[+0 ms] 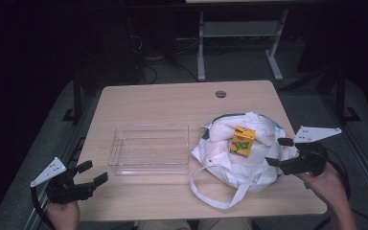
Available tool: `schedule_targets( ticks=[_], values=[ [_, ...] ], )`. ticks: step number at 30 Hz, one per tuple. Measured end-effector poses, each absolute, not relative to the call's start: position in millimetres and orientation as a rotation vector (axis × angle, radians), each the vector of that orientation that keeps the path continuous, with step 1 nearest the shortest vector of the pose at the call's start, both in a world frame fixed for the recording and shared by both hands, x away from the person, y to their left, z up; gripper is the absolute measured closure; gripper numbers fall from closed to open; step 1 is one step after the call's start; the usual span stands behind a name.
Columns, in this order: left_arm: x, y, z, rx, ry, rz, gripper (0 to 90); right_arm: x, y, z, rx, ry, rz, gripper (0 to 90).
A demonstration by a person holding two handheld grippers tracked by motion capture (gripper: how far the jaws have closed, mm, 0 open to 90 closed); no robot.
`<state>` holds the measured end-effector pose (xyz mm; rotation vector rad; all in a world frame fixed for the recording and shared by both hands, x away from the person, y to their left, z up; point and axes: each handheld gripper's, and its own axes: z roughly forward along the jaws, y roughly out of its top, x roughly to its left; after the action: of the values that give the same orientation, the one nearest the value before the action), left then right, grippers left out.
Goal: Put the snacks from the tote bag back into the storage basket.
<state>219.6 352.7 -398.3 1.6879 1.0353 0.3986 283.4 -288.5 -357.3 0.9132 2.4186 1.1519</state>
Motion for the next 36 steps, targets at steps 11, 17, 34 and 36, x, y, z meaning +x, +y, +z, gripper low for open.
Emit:
schedule_targets(
  ticks=[11,17,34,36],
  values=[
    [220,354,-398,1.683,1.031,0.393,12.6,302,-270,-348,0.869,2.461,1.133,17.3],
    [220,353,-400,1.673,1.042,0.377,12.6,313,-259,-344,0.85,2.486,1.115,17.3],
    [220,355,-399,1.675,1.042,0.379,12.6,345,-234,-344,0.811,2.58,1.03,17.3],
    [220,355,-399,1.673,1.042,0.378,12.6,347,-232,-345,0.816,2.588,1.018,17.3]
  ],
)
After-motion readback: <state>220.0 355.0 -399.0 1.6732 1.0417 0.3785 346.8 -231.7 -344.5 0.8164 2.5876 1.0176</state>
